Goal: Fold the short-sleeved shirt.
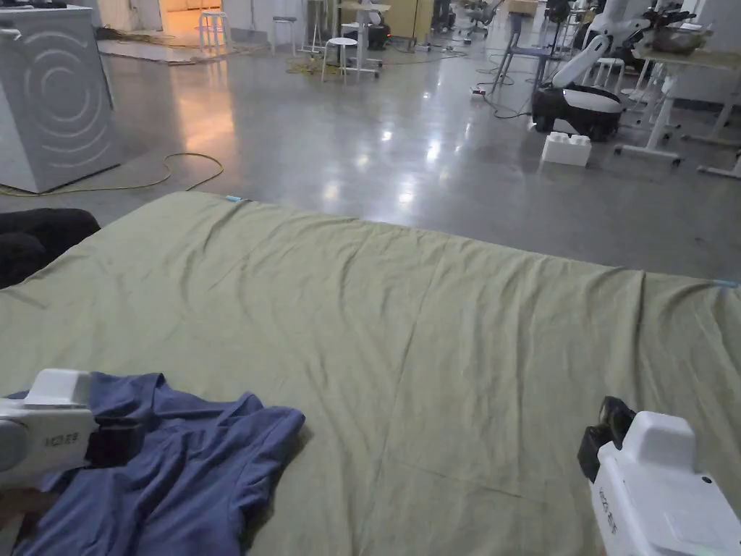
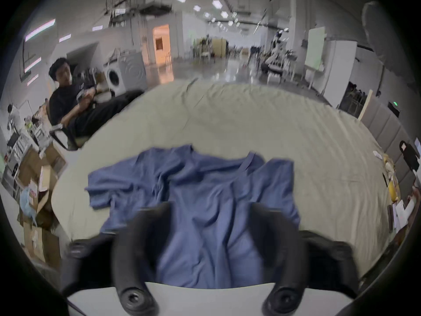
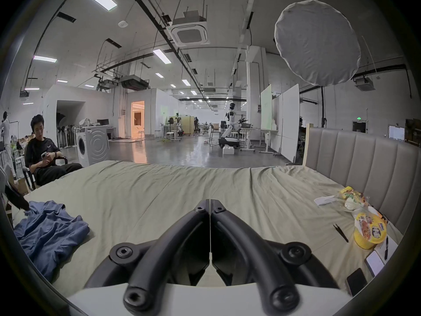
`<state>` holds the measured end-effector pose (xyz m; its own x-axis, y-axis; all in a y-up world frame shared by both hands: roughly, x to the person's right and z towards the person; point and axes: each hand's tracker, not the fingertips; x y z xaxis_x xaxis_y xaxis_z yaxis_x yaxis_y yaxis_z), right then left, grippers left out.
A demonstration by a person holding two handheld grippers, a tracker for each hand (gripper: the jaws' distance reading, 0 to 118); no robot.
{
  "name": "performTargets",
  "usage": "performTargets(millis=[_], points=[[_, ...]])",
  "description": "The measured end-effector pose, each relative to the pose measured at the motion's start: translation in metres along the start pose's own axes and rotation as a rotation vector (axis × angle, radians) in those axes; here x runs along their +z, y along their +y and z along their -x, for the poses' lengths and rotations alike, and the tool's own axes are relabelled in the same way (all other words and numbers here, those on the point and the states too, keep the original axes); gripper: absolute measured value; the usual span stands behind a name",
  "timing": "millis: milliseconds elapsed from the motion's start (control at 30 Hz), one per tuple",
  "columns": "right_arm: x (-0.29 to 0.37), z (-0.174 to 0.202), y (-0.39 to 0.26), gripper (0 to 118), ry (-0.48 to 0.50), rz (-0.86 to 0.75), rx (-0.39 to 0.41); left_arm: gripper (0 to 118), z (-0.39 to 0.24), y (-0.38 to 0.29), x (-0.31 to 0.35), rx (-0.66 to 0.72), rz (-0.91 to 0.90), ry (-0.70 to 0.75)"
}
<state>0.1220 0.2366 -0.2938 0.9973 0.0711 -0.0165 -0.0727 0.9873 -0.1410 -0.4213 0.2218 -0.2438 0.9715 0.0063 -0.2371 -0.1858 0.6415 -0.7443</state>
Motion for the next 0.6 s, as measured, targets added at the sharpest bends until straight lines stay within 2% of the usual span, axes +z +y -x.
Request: performTargets(millis=[33,67,167,233,333,367,433,467,533,567,600], points=[[-0.001,0.002,-0.001,1,0.005,0.005,-0.003,110,0.004,-0.005,-0.008,0.016,0.051,-0.009],[-0.002,0.004,-0.002,1,0.011,0.010,-0.006,113,0.006,-0.010,-0.017,0.021,0.099,-0.036],[-0.003,0.010,-0.006,1,0.025,0.019,0.006,113,0.002,-0.027,-0.041,0.048,0.143,-0.058],[-0.004,0.013,-0.008,1,0.035,0.025,0.016,106,0.003,-0.036,-0.061,0.070,0.176,-0.033],[-0.003,0.013,-0.010,1,0.038,0.035,0.026,62,-0.007,-0.051,-0.083,0.057,0.221,0.018],[-0.003,0.013,-0.011,1,0.038,0.038,0.028,63,-0.011,-0.055,-0.089,0.028,0.235,0.040],[-0.002,0.012,-0.011,1,0.036,0.041,0.033,62,-0.026,-0.066,-0.082,-0.050,0.146,0.078],[-0.002,0.011,-0.012,1,0.034,0.042,0.036,59,-0.015,-0.067,-0.101,-0.073,0.138,0.090],[-0.002,0.010,-0.013,1,0.032,0.045,0.037,40,-0.012,-0.069,-0.104,-0.078,0.128,0.037],[-0.002,0.009,-0.013,1,0.033,0.048,0.038,19,-0.011,-0.070,-0.106,-0.077,0.122,0.032],[-0.002,0.009,-0.014,1,0.032,0.052,0.041,11,-0.018,-0.068,-0.098,-0.072,0.128,0.039]])
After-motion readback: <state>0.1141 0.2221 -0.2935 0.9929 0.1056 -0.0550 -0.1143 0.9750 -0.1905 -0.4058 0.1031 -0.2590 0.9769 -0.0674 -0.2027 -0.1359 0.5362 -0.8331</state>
